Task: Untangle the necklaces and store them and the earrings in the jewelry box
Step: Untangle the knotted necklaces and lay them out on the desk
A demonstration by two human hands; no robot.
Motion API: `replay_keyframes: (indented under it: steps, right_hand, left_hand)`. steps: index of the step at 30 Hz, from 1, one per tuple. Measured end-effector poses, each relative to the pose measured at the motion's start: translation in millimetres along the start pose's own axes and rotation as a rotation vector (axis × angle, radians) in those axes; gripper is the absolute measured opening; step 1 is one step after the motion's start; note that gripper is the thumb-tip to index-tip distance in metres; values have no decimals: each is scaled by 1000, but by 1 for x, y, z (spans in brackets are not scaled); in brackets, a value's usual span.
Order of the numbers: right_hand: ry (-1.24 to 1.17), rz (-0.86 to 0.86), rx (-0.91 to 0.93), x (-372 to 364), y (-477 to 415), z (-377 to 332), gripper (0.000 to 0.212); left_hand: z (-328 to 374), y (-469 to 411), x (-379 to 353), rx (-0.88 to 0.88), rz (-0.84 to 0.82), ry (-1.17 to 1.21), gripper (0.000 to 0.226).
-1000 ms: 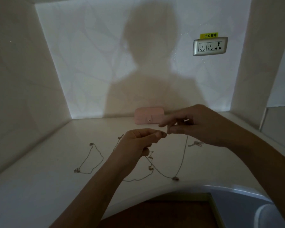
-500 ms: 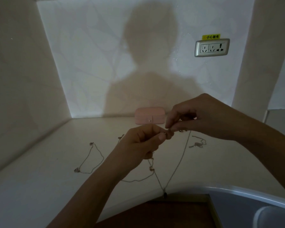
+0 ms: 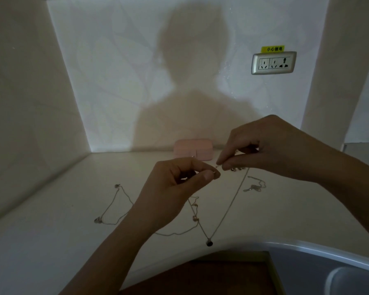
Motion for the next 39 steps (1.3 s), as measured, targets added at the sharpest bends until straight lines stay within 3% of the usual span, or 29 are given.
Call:
replay_keyframes:
  steps: [6,9,27,39]
  right_hand:
    - [-197,22,-40,5,4,0,14]
    - [-190,4,-62,3,2,0,2]
    - [-166,-70,-178,-12,2,8,6]
    - [-173,-79,-189,-16,3,8,6]
  left_hand:
    - [10,6,3,-63,66,-153,13]
    - [13,9,7,-68,109,-217,9]
    - [44,16,-7,-339,190,-685,4]
    - [46,14,-8,-325,198,-782,6]
Point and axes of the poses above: each hand's wrist, its own y-axis away from the middle knuckle, its own x-axis out of the back of the hand, z = x × y, the point moved 10 cm from there along -y, towards the middle knuckle, and after that the axes turned 2 degrees about y, right-handed, at the moved point
